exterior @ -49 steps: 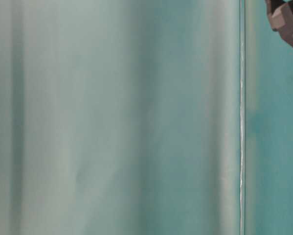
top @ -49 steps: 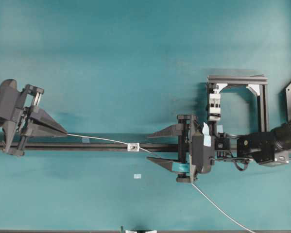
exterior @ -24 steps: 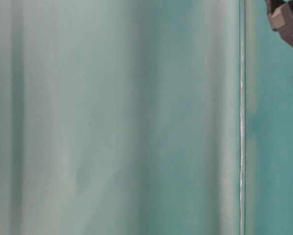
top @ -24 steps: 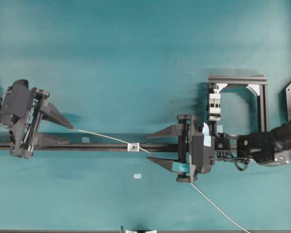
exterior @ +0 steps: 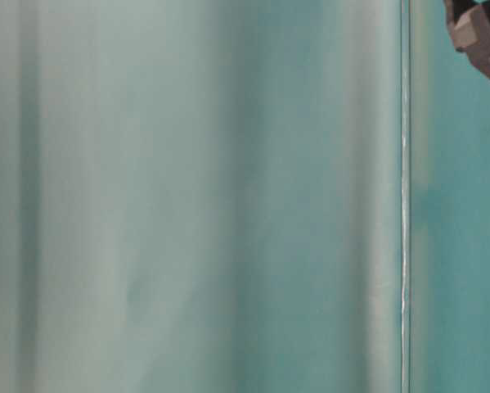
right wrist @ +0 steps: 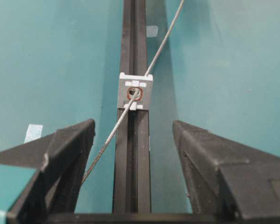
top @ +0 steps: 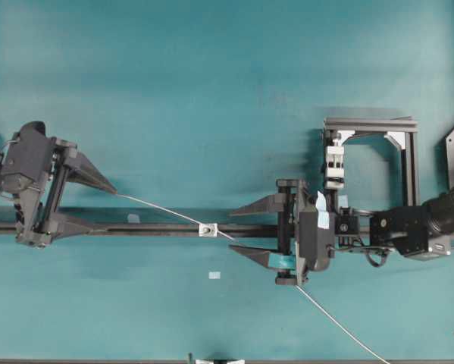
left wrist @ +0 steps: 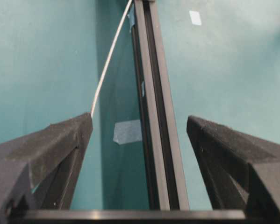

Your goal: Insert the wire through the hole in the metal fitting marked with a red label. (retake)

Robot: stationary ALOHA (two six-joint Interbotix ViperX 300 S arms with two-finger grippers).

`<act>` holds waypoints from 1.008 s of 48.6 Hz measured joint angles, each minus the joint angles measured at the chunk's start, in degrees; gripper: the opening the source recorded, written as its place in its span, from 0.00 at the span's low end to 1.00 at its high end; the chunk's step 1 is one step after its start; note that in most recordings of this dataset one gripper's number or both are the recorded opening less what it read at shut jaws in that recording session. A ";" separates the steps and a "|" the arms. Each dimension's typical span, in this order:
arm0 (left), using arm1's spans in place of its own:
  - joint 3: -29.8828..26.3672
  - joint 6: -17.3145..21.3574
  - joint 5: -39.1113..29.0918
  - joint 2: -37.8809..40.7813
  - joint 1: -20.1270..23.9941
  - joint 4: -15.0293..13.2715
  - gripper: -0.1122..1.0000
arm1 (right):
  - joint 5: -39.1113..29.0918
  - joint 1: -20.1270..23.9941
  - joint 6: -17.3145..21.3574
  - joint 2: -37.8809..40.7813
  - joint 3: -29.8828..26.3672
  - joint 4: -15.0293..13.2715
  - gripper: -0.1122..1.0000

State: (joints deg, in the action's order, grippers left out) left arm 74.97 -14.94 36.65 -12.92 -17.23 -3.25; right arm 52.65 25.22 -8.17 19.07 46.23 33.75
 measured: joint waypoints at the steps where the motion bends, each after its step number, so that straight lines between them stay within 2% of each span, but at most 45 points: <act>1: 0.00 0.00 0.00 0.00 0.09 0.00 0.87 | 0.00 0.00 0.00 0.00 0.00 0.00 0.77; 9: -0.44 0.62 -0.18 0.00 0.70 0.00 0.87 | -0.09 0.00 -0.18 -0.79 0.26 0.00 0.77; 22: -0.88 0.70 -0.53 -1.58 3.78 0.18 0.87 | -0.53 0.00 -0.53 -7.29 3.87 0.00 0.77; 40: -0.88 0.79 -5.36 -6.42 7.47 0.44 0.87 | -0.53 -1.49 -2.37 -13.89 7.73 0.00 0.77; 49: -0.88 4.04 -5.63 -8.70 8.79 0.53 0.87 | -0.53 -2.90 -2.46 -14.94 8.61 0.00 0.77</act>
State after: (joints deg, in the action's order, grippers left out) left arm 74.09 -10.90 31.03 -21.62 -8.44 -2.72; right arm 52.12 22.32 -10.63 4.13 54.84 33.75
